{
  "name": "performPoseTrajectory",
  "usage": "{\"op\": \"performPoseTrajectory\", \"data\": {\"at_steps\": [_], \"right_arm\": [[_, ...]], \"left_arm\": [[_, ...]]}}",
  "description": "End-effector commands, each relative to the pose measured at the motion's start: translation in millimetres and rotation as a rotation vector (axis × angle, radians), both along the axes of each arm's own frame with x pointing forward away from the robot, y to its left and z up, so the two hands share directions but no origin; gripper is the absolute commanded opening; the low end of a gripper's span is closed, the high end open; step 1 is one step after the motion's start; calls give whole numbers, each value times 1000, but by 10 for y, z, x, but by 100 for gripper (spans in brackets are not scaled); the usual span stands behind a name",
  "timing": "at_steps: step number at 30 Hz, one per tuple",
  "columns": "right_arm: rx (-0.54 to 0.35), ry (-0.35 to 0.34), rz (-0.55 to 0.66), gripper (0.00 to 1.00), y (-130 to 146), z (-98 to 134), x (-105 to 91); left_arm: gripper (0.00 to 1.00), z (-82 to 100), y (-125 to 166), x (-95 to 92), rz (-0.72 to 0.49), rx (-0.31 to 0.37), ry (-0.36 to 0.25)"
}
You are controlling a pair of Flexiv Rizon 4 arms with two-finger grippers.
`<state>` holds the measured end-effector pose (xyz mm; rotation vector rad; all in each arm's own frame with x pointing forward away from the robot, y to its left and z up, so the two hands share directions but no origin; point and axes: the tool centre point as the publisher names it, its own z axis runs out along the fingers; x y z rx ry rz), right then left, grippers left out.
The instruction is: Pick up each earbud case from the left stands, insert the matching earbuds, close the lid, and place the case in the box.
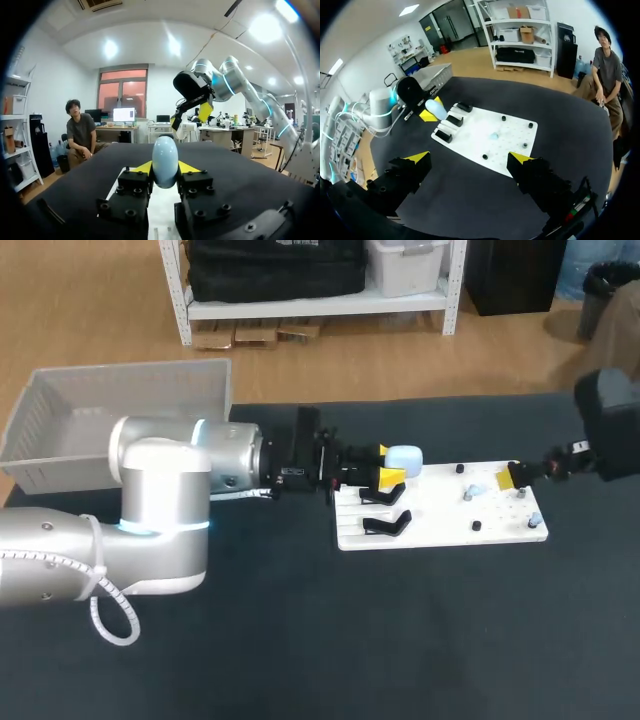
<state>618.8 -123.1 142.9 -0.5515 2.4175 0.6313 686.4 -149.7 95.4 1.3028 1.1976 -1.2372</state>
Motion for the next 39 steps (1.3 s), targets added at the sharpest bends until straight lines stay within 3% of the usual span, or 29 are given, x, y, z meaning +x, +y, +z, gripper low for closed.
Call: {"op": "performPoseTrajectory", "data": {"at_steps": [1, 18, 39], "right_arm": [[-30, -2, -25, 100, 37, 68, -58], [-5, 37, -15, 100, 439, 89, -31], [17, 99, -14, 100, 960, -127, 269]], "left_arm": [[0, -26, -7, 17, -3, -6, -5], [0, -26, 12, -7, 24, -5, -26], [0, -26, 12, -7, 24, -5, -26]]}}
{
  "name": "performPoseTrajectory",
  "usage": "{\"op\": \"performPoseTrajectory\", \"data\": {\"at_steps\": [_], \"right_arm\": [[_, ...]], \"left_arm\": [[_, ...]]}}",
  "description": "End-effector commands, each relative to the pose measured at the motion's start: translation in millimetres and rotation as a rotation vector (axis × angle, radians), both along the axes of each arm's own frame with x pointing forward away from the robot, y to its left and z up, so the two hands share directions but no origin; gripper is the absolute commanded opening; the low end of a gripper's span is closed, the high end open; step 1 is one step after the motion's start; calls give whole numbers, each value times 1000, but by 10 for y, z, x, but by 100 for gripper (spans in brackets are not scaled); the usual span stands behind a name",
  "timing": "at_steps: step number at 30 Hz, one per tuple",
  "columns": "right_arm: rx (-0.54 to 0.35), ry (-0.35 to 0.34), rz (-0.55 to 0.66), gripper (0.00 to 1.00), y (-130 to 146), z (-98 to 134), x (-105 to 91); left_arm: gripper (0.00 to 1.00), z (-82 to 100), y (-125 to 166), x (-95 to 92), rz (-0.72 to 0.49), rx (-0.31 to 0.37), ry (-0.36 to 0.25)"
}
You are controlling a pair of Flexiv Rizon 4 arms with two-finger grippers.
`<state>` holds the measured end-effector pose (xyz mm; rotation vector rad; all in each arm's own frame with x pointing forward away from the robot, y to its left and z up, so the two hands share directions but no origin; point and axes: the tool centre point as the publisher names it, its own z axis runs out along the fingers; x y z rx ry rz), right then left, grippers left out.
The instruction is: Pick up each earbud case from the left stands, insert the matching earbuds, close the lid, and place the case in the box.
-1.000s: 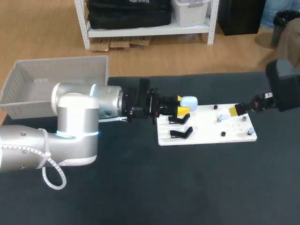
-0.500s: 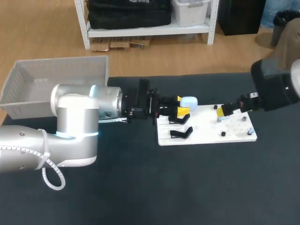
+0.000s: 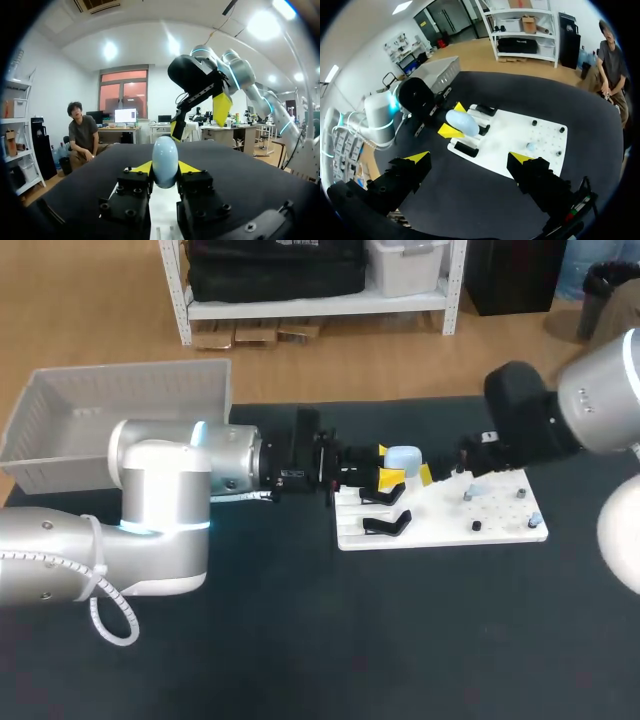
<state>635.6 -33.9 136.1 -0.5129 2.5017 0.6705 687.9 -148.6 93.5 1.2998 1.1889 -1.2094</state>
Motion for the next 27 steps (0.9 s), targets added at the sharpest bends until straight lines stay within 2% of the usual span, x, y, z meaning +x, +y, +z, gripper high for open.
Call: {"op": "performPoseTrajectory", "data": {"at_steps": [1, 27], "right_arm": [[15, 10, -4, 100, 76, -67, 113], [10, 36, -45, 100, 200, -239, 359]], "left_arm": [[0, -7, 1, -22, 8, -3, -4], [0, -7, 1, -22, 8, -3, -4]]}}
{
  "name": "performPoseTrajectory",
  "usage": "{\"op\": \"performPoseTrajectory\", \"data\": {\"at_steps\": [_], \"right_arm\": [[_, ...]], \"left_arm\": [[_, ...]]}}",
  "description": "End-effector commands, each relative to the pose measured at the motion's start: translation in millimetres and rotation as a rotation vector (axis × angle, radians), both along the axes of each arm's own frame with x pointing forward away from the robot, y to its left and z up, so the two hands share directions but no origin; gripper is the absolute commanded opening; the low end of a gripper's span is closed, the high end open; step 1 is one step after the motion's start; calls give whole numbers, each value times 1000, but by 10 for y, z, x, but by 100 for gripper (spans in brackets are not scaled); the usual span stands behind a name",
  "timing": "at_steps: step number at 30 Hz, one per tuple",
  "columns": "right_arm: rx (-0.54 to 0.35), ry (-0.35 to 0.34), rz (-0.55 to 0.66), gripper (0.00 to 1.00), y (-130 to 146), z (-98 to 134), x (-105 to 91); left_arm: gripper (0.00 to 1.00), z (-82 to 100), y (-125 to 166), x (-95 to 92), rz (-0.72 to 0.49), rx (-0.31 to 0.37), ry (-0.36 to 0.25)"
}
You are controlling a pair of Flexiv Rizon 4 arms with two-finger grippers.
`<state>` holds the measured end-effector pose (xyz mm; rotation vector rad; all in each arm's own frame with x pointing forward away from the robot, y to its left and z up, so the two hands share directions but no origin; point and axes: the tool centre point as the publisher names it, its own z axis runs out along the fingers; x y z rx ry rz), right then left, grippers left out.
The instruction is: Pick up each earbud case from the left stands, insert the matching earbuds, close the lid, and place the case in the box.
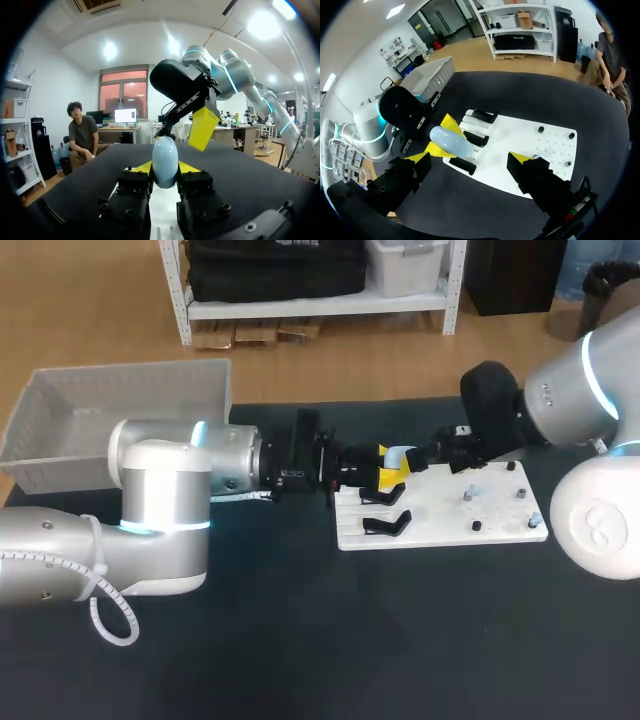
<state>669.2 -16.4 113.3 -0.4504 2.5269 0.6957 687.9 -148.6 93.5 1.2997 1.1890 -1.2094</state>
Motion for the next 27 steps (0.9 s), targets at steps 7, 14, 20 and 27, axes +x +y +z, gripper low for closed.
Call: {"op": "performPoseTrajectory", "data": {"at_steps": [7, 14, 20, 27], "right_arm": [[-17, 10, -18, 100, 13, -53, 60], [-23, 13, -26, 100, 7, -74, 91], [-27, 11, -35, 100, -8, -70, 113], [-23, 2, -50, 100, -27, -36, 144]], "left_arm": [[0, -8, 1, -22, 7, -3, -4], [0, -8, 1, -22, 7, -3, -4], [0, -8, 1, -22, 7, -3, -4], [0, -8, 1, -22, 7, -3, -4]]}}
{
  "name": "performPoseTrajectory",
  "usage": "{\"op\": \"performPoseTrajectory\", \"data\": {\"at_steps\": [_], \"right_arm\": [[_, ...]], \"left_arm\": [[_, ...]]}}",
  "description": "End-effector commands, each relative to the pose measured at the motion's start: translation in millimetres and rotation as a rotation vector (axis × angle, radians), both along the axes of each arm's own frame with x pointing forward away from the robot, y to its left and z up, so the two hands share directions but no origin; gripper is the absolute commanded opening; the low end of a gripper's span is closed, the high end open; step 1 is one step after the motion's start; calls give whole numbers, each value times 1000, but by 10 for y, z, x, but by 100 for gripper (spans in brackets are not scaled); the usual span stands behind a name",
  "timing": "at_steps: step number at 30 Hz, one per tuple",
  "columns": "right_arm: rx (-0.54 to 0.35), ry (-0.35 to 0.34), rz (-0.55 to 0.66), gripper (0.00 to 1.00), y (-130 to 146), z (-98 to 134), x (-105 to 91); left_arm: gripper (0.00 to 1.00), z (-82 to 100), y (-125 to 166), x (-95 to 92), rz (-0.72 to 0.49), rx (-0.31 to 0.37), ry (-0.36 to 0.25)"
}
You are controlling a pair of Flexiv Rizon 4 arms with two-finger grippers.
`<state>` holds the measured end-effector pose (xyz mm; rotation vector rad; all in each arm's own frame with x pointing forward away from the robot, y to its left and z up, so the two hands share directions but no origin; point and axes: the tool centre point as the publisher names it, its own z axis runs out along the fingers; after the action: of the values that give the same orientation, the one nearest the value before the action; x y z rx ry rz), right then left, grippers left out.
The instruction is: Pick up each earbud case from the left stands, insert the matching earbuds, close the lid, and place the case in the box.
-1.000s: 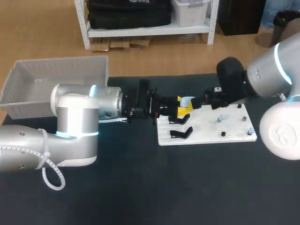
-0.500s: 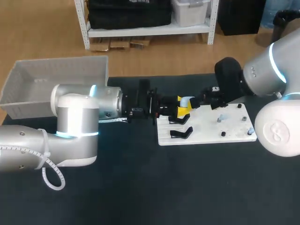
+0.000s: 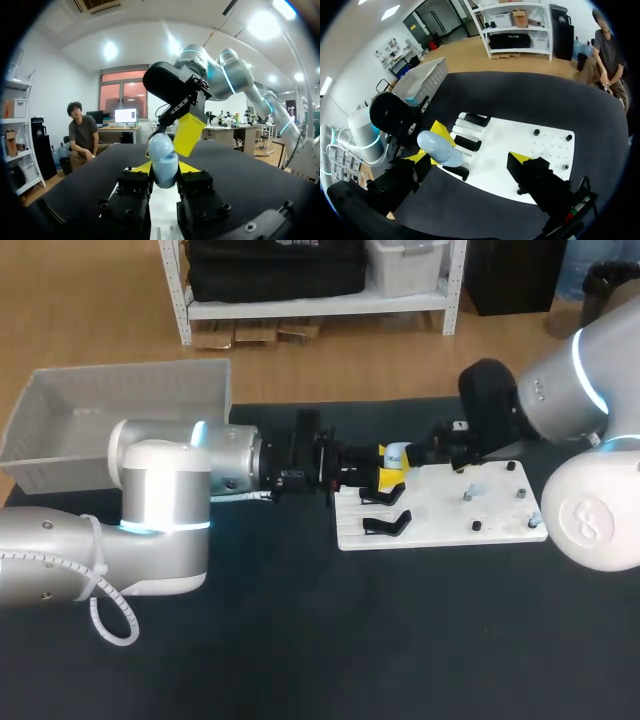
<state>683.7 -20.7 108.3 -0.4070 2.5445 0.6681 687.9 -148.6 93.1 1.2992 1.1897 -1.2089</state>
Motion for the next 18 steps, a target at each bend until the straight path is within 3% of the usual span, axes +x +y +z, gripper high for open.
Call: {"op": "performPoseTrajectory", "data": {"at_steps": [1, 11, 18], "right_arm": [[-6, -11, -17, 100, 13, 28, 5], [-6, -74, -26, 100, -84, 272, 51], [-124, -155, -21, 100, -327, 465, 13]], "left_arm": [[0, -4, 1, -23, 7, -4, -4], [0, -4, 1, -23, 7, -4, -4], [0, -4, 1, -23, 7, -4, -4]]}}
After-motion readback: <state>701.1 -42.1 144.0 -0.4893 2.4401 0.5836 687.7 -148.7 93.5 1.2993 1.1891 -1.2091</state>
